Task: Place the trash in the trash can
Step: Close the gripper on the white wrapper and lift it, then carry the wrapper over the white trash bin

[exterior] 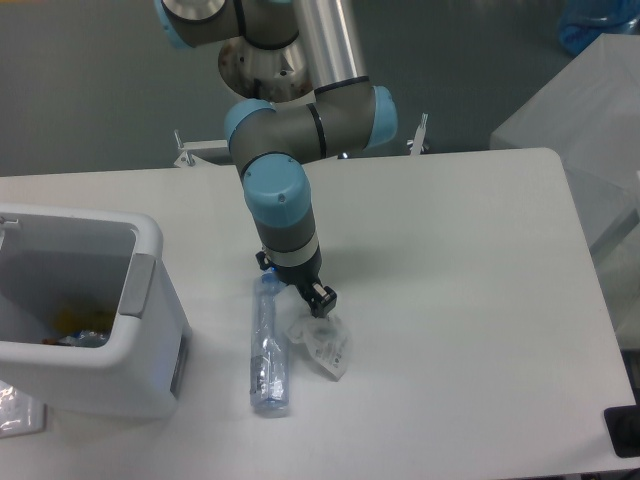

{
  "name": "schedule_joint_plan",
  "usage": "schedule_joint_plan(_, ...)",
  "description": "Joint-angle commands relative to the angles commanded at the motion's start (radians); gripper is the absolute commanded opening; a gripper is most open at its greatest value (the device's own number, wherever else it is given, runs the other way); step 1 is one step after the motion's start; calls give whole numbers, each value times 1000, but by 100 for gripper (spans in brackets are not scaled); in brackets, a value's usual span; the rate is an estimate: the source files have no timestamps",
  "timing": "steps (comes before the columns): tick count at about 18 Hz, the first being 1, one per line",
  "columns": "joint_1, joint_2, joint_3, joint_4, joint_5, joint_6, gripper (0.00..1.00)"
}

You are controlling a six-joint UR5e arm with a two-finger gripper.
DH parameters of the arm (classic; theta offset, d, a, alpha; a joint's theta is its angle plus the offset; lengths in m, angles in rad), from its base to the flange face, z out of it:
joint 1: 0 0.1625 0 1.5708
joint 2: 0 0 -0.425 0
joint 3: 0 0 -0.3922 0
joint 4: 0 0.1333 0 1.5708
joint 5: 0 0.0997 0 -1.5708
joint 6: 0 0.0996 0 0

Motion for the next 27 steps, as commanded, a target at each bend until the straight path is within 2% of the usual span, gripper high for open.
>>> schedule_joint_plan(1, 0, 2, 8, -2, 0, -3, 16)
schedule_joint_plan(3, 0, 2, 17, -2, 0, -5, 6)
schedule_joint_plan(7, 2, 12, 22, -2, -3, -5, 6)
schedule_joint_plan(10, 5, 24, 70, -9, -17, -20, 6)
schedule_joint_plan(12, 8, 26, 123, -12, -49, -102, 6)
schedule_joint_plan(16, 24, 26, 236, -23, -224, -329, 6)
schedule_joint_plan(20, 32, 23, 334, -23, -328, -558, 6)
schedule_joint_plan(23, 31, 17, 379, -21, -351, -675, 6)
schedule_joint_plan(27, 32, 26, 400, -12, -402, -779, 6)
